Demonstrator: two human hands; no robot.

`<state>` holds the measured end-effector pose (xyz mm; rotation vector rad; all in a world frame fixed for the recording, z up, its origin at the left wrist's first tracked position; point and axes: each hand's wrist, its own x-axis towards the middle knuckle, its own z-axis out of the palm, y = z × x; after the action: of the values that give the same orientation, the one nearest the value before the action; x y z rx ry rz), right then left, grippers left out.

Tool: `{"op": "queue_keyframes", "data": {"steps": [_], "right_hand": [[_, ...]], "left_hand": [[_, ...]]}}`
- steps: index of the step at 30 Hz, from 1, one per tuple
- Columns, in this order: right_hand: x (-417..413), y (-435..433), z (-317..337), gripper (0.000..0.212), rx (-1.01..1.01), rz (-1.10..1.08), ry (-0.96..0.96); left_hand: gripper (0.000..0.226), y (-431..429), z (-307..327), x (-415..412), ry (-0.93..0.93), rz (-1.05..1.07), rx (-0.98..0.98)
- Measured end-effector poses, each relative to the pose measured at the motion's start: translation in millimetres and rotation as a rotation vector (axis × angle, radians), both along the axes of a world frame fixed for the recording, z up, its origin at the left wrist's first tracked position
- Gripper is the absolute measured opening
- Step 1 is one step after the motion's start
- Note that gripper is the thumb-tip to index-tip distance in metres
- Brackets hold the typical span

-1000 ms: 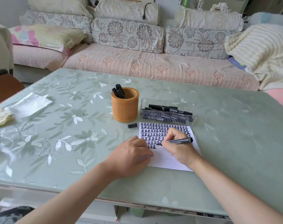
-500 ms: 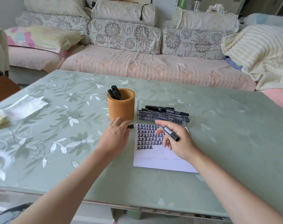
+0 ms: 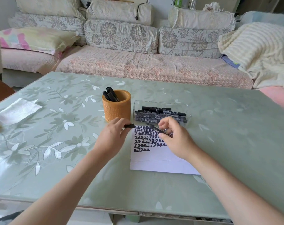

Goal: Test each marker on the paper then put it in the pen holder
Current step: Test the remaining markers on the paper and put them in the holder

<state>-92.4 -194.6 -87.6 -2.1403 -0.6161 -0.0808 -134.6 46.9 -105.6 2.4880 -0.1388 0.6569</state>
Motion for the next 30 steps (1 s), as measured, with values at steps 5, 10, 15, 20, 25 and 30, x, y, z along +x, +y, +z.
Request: {"op": "queue_keyframes", "data": {"steps": [5,10,15,20,25,30], "right_hand": [[3,-1,-3,0.025,-0.09,-0.084,-0.067],[0,0,1,0.025,-0.115,-0.069,-0.138],[-2,2,0,0.024,-0.137,-0.031,-0.148],[-7,7,0,0.024,-0.128,0.006,-0.119],[-11,10,0,0.027,-0.113,0.025,-0.06],[-12,16,7,0.018,-0.122,-0.025,-0.051]], "left_hand": [[0.01,-8,-1,-8,0.014,-0.108,-0.036],[0.011,-13,2,-10,0.017,-0.122,-0.036],[0.012,-17,5,-11,0.018,-0.141,-0.022],[0.013,-21,6,-13,0.038,-0.214,-0.01],[0.016,-16,10,-12,0.045,-0.267,0.002],[0.019,-14,16,-14,0.014,-0.284,-0.015]]}}
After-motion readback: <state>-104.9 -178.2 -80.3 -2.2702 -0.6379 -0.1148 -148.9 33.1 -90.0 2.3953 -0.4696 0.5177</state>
